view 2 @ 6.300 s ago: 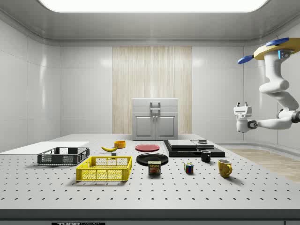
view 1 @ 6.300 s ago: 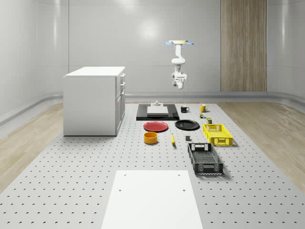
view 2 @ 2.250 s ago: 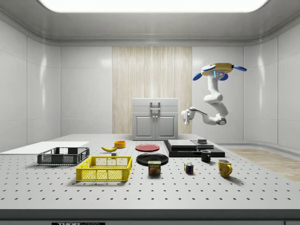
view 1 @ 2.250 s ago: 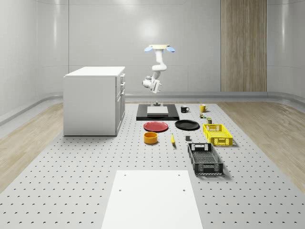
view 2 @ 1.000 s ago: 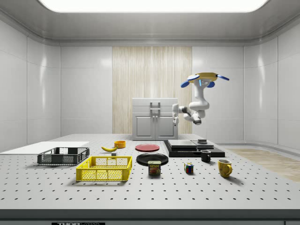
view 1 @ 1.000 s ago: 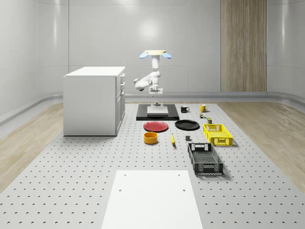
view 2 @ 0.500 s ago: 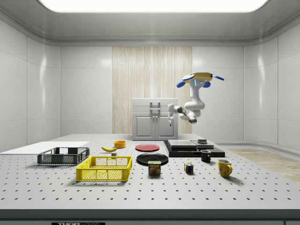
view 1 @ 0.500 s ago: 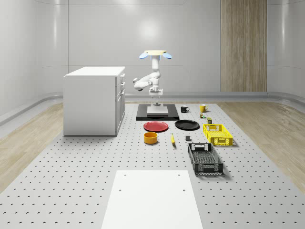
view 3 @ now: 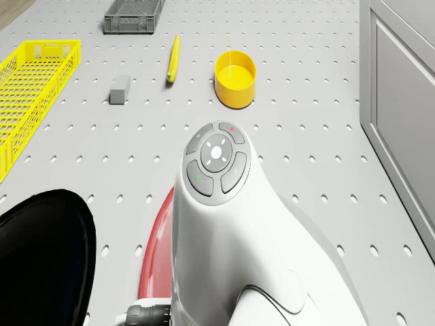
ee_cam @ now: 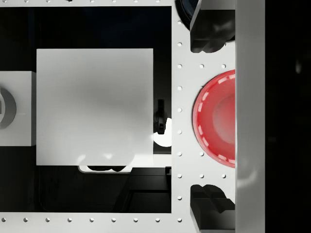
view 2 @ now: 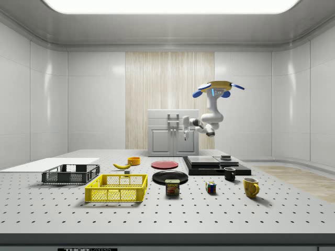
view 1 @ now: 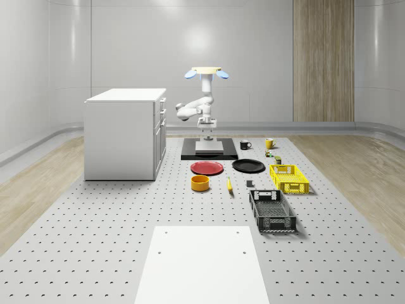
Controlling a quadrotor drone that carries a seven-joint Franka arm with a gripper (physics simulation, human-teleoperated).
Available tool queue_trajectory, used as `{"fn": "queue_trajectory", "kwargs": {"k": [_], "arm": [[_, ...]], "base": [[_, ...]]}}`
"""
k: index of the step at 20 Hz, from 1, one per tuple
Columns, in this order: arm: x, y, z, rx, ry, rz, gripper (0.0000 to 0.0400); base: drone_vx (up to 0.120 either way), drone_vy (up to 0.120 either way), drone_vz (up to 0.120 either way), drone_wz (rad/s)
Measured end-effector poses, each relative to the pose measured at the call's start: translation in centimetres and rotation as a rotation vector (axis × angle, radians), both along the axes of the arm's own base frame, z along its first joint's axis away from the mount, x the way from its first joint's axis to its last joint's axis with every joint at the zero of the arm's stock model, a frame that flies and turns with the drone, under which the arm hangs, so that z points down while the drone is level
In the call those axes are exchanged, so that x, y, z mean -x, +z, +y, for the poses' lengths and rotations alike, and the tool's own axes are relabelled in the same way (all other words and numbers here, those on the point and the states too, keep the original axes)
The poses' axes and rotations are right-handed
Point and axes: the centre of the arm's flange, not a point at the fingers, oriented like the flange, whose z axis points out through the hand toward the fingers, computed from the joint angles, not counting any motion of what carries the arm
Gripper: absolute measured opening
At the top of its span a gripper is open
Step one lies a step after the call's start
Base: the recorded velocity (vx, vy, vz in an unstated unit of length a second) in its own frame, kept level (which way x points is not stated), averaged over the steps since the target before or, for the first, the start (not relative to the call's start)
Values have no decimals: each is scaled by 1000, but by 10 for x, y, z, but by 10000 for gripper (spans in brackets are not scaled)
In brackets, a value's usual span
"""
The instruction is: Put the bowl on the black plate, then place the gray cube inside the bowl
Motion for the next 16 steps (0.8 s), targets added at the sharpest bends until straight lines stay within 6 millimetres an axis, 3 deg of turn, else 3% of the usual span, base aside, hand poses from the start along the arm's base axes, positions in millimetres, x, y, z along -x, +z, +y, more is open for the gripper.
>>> {"fn": "queue_trajectory", "kwargs": {"k": [14,16], "arm": [[0,0,0,0,0,0,400],[0,0,0,0,0,0,400]], "base": [[120,0,0,0],[120,0,-120,0]]}}
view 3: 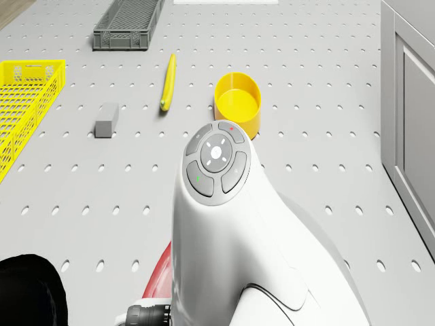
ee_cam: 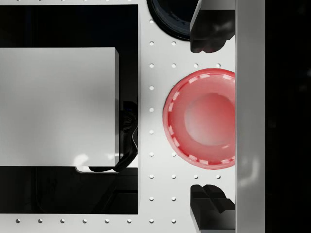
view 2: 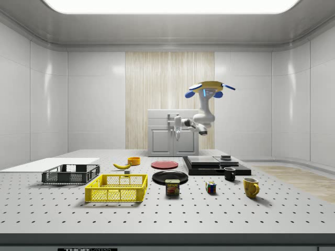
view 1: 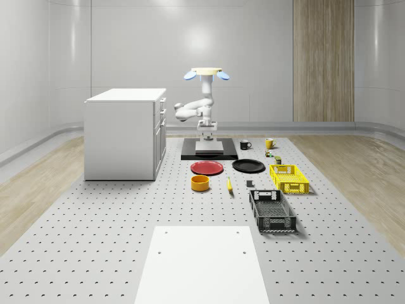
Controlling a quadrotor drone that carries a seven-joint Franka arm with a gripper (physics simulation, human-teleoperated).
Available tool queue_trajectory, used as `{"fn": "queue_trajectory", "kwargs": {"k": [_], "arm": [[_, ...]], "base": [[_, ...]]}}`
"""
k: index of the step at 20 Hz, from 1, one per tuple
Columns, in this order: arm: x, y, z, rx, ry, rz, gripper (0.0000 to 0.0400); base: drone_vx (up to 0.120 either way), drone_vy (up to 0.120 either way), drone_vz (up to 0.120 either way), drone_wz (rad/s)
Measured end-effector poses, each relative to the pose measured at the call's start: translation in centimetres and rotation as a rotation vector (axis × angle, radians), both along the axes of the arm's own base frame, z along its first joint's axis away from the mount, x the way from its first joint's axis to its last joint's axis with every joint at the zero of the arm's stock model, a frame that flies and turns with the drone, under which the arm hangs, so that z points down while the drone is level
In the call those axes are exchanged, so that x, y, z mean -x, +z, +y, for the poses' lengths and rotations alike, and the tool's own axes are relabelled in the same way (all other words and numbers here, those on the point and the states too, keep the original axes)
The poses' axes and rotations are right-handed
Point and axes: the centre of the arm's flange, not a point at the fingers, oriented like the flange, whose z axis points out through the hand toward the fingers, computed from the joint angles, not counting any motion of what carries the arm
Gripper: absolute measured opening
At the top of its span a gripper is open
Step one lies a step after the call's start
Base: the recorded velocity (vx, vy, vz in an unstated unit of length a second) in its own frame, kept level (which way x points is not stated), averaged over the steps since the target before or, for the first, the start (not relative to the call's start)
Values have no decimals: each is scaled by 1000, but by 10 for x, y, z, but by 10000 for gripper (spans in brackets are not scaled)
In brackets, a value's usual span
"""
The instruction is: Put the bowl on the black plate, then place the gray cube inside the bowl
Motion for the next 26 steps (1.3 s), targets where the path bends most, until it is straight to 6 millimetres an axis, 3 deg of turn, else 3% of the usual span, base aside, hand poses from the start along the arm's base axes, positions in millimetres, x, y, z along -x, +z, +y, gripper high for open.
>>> {"fn": "queue_trajectory", "kwargs": {"k": [14,19,26], "arm": [[0,0,0,0,0,0,400],[0,0,0,0,0,0,400],[0,0,0,0,0,0,400]], "base": [[120,0,-120,0],[120,0,-8,0],[120,0,-91,0]]}}
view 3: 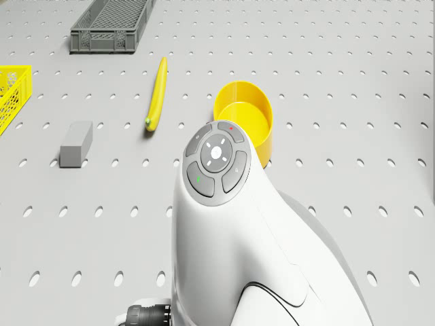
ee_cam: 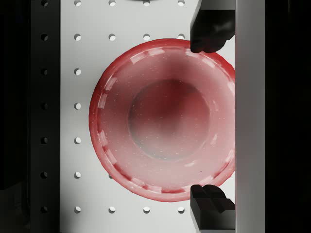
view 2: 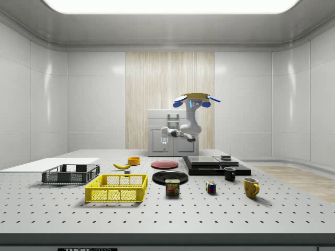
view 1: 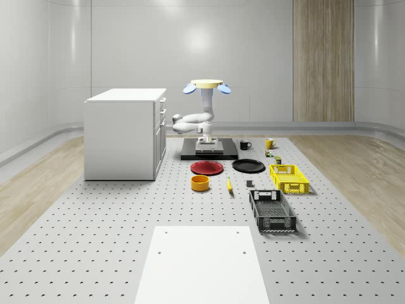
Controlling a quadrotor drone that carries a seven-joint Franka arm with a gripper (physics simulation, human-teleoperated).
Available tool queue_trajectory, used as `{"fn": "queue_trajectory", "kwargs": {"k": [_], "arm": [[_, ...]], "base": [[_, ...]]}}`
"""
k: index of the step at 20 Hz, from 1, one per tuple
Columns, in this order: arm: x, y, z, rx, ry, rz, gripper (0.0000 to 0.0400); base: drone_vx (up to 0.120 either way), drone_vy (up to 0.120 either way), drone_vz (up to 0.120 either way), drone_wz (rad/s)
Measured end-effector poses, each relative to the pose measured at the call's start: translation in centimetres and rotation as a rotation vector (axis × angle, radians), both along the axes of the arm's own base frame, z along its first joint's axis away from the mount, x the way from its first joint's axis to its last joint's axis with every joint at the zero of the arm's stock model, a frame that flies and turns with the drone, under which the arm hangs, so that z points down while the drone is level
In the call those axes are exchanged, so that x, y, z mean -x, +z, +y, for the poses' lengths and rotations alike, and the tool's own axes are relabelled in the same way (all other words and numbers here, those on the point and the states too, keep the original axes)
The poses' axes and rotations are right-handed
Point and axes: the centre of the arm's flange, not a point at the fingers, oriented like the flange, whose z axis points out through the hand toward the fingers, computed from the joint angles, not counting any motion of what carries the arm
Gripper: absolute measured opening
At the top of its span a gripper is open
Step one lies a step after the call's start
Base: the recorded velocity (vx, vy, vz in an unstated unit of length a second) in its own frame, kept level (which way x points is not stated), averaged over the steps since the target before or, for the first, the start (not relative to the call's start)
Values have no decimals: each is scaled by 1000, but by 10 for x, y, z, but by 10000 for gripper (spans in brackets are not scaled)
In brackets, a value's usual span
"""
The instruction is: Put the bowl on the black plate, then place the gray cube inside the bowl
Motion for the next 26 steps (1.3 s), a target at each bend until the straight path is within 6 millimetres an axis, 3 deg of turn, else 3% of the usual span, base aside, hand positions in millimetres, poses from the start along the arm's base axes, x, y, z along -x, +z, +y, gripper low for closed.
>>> {"fn": "queue_trajectory", "kwargs": {"k": [13,26], "arm": [[0,0,0,0,0,0,400],[0,0,0,0,0,0,400]], "base": [[120,0,-71,0],[120,0,0,0]]}}
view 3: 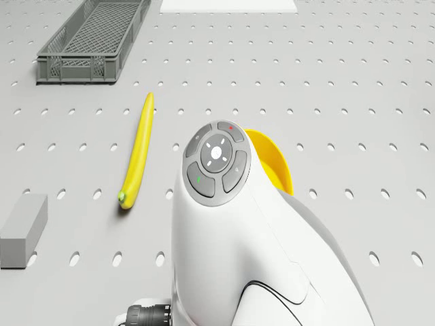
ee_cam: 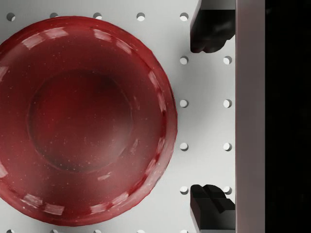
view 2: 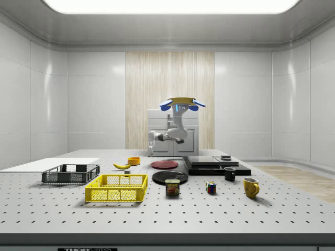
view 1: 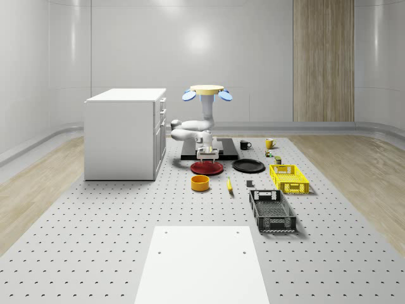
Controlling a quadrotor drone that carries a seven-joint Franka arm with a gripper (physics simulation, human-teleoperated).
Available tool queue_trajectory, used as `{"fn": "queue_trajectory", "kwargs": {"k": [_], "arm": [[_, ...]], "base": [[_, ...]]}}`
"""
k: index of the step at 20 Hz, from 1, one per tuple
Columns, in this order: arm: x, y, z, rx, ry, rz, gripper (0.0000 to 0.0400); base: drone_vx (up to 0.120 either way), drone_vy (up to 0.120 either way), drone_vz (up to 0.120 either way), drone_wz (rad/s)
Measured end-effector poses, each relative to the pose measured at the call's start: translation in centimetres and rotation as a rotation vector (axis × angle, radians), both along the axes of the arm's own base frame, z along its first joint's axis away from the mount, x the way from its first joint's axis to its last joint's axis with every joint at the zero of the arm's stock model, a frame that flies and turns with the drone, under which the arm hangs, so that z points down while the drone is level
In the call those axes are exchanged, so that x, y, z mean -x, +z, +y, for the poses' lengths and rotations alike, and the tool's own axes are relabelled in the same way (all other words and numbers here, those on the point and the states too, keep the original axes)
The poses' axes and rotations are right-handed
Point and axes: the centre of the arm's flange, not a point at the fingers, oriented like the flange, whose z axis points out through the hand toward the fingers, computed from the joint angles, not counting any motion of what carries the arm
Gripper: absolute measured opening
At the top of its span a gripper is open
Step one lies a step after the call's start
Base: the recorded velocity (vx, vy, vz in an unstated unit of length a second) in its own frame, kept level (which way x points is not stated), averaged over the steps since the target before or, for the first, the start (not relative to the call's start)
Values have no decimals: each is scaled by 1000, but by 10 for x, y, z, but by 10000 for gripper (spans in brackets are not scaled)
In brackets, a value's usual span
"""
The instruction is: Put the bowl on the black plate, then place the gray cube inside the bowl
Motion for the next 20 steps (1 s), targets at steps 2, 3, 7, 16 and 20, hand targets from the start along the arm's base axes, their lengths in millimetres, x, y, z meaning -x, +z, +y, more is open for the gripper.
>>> {"fn": "queue_trajectory", "kwargs": {"k": [2,3,7,16,20], "arm": [[0,0,0,0,0,0,400],[0,0,0,0,0,0,400],[0,0,0,0,0,0,400],[0,0,0,0,0,0,400],[0,0,0,0,0,0,400]], "base": [[120,0,0,0],[120,0,0,0],[120,0,0,0],[120,31,0,0],[120,0,0,0]]}}
